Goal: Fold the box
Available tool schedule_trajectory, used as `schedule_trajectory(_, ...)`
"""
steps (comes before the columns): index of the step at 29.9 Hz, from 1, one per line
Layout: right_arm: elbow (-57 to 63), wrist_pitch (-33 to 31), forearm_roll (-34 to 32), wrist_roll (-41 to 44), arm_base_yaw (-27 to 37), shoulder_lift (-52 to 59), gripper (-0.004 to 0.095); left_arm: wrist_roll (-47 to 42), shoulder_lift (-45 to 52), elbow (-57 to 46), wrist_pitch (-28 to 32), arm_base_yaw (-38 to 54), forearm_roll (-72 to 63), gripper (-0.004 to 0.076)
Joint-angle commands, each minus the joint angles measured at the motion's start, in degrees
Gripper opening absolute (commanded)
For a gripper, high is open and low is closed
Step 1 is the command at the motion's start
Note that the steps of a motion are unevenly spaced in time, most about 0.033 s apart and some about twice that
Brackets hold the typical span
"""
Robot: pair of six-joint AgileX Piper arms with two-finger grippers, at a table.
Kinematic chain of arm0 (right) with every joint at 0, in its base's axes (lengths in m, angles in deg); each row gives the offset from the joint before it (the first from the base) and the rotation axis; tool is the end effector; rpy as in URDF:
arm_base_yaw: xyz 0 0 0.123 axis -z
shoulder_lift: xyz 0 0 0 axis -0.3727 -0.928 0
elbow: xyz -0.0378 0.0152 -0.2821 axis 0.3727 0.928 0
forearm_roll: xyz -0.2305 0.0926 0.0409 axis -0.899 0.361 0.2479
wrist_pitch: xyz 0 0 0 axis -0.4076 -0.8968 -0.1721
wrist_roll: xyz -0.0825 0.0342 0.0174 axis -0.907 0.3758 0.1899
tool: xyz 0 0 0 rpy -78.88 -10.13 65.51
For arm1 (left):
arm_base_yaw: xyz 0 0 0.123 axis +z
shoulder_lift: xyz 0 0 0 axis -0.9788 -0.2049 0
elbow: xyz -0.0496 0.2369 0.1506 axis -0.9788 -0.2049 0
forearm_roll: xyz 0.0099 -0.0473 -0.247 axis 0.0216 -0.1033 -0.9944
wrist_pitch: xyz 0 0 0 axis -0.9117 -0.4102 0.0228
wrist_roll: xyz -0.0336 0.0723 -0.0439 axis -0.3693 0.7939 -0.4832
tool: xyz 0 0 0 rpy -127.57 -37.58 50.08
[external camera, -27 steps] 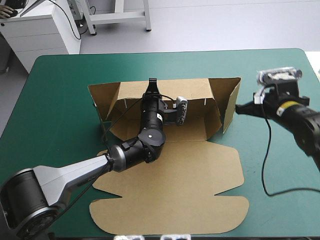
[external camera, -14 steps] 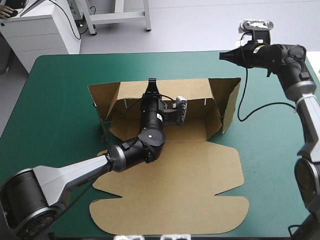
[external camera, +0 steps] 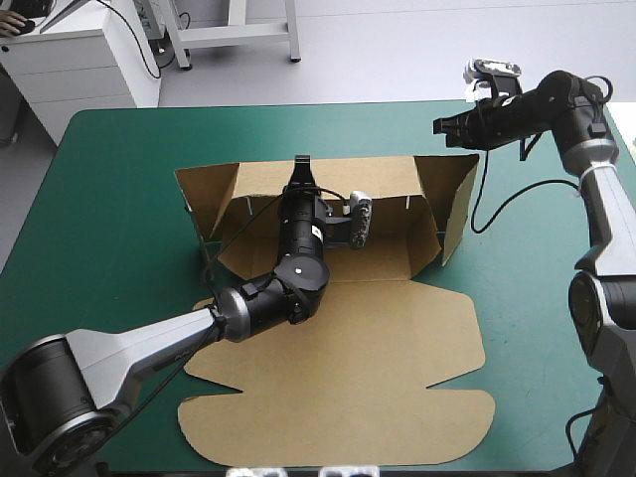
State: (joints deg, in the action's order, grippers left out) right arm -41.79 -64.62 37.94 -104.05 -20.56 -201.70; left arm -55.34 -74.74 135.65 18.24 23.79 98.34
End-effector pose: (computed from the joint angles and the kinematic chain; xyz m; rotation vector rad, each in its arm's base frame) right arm 0.4409 0.0270 0.3511 -0.1498 2.4380 0.5086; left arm 0.2734 -0.2644 0.2903 1.5213 1.3547 1.0656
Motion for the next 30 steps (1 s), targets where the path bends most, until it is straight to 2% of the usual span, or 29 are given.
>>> schedule_trajectory(1, -1.9, -3.0, 1.8, -1.6, 0.4, 4.0, -0.002, -0.5, 2.4, 1.6, -2.0, -0.2, 2.7, -0.0002)
schedule_trajectory(6, -1.8, -10.5, 1.8, -3.2, 0.4, 4.2, -0.002, -0.5, 2.4, 1.6, -2.0, -0.2, 2.7, -0.0002)
schedule_trajectory(17, -0.7, -10.5, 1.8, -3.8, 0.8, 10.1, -0.002, -0.5, 2.3, 1.6, -2.1, -0.2, 2.7, -0.0002)
schedule_trajectory(24, 6.6, -9.3, 1.9, -6.5, 1.4, 11.0, -0.002, -0.5, 2.2, 1.6, -2.1, -0.2, 2.6, -0.0002)
schedule_trajectory(27, 7.4, -6.3, 5.9, -7.8, 2.7, 11.4, -0.002, -0.5, 2.2, 1.6, -2.4, -0.2, 2.6, -0.0002)
schedule_trajectory(30, 7.4, -5.8, 13.2, -10.4, 4.6, 11.9, -0.002, -0.5, 2.2, 1.6, -2.8, -0.2, 2.6, -0.0002)
